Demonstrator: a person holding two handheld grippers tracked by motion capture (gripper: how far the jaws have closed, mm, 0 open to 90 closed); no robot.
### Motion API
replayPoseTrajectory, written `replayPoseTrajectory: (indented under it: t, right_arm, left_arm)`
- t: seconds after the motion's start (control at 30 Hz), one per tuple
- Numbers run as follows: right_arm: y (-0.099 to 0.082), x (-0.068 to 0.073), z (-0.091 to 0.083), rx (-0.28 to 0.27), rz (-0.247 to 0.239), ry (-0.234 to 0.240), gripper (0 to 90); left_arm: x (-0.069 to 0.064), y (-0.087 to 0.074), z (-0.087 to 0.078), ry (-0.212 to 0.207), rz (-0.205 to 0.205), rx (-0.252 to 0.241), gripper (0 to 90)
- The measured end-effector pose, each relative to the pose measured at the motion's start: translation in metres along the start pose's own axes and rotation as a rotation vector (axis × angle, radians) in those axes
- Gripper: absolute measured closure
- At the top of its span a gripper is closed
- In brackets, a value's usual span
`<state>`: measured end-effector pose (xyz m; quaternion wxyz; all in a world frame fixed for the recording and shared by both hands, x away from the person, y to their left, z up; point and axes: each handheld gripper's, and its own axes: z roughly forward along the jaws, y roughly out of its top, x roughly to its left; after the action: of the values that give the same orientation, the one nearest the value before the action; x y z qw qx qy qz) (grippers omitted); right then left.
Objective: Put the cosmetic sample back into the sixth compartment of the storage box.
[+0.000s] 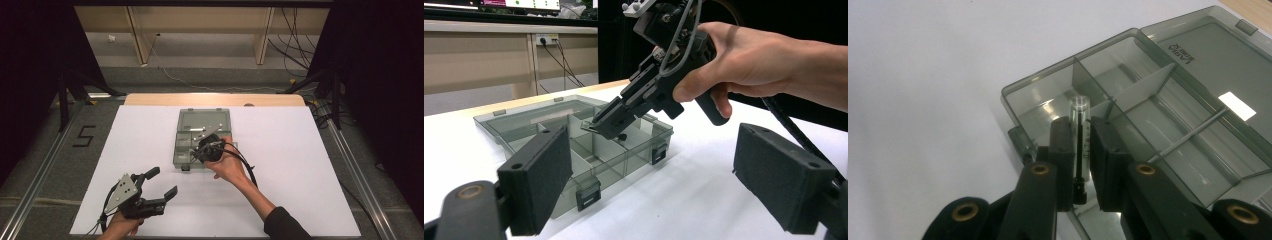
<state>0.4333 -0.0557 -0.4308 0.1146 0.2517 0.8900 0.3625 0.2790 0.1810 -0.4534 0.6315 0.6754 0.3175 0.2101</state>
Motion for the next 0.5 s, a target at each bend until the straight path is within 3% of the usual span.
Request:
replayPoseTrajectory:
  t: [0.5]
  right_arm:
    - [-0.002, -0.004, 0.011, 0.006, 0.028, 0.003, 80.8]
  left_arm:
    - [0.000, 0.000, 0.000, 0.000, 0.004, 0.000, 15.1]
